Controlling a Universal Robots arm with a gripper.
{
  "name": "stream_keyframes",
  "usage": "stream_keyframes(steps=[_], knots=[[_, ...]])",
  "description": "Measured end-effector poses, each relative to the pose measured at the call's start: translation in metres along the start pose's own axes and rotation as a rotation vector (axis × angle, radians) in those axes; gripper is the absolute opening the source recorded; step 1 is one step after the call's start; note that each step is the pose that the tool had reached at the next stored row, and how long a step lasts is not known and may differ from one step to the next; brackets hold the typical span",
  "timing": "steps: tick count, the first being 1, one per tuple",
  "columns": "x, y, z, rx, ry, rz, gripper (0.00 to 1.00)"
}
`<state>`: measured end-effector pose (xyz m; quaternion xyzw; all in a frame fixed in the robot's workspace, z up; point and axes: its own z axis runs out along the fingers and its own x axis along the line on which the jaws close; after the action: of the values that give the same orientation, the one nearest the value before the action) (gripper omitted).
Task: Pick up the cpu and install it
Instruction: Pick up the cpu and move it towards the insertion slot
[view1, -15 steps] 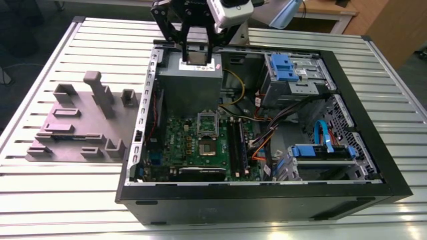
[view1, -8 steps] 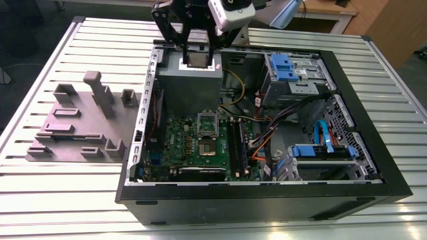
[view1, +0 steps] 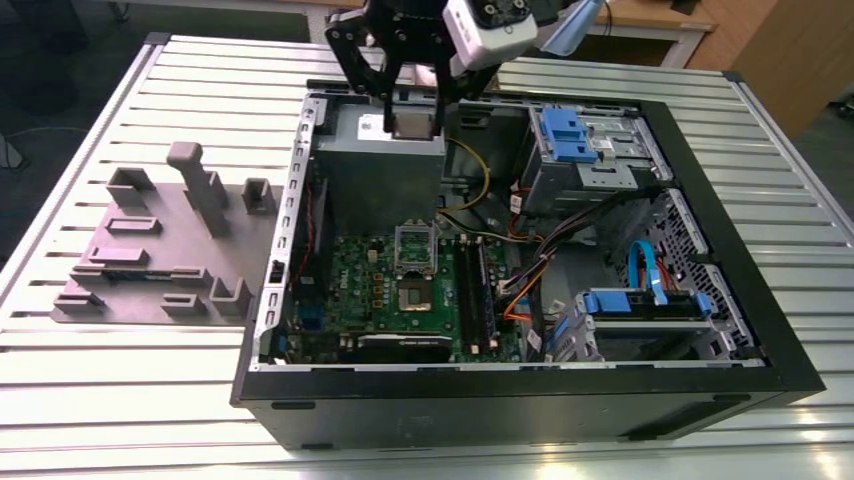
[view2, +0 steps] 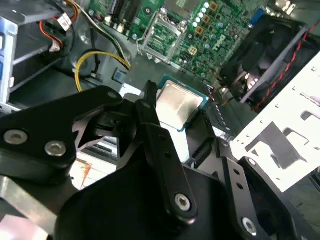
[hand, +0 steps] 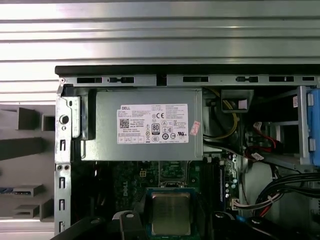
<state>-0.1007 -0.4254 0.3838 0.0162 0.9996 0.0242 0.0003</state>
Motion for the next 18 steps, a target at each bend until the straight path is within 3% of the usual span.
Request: stream_keyframes(steps=[8, 15, 18], knots=[[-0.0032, -0.0260, 0.0050, -0.0001, -0.0001, 0.000, 0.47], [-0.0215, -0.0297, 0.0087, -0.0002, -0.0001, 0.000, 0.47], [-0.0255, -0.0296, 0.0091, 0.0002, -0.0001, 0.000, 0.47]])
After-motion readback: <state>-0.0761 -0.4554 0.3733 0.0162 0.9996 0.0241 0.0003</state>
